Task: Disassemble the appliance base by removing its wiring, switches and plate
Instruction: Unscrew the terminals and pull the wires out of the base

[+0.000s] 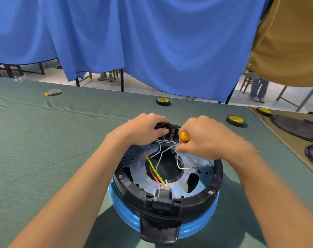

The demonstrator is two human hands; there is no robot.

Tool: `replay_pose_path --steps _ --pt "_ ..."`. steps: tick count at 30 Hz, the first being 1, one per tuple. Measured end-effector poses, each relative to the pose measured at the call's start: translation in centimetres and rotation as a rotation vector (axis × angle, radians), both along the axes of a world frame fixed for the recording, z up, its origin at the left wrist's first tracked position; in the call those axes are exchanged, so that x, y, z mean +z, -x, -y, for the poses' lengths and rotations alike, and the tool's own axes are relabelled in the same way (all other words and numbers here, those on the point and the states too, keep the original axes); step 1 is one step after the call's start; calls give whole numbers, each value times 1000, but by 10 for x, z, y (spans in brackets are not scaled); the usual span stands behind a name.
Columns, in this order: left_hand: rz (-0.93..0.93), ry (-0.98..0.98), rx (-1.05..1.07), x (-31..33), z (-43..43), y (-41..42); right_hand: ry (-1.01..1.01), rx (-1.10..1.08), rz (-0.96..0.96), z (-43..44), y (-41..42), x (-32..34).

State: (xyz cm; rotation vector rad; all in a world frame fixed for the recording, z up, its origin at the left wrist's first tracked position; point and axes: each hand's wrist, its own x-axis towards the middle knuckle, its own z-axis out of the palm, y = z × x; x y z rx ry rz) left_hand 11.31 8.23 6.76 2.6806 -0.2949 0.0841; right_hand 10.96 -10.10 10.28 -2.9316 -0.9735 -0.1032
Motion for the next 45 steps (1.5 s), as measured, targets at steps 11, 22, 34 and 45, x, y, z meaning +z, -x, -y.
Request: replay_pose_path --steps 11,22,34,45 --pt "7 35 8 -3 -5 0 97 -79 36 -13 2 -28" --pt "-10 76 52 -5 -4 -1 -23 -80 59 -7 14 -4" --pt "17 130 64 -5 -5 1 -89 -211 -42 72 -11 34" --pt "-1 11 62 -7 -4 2 63 -250 -73 155 -36 -24"
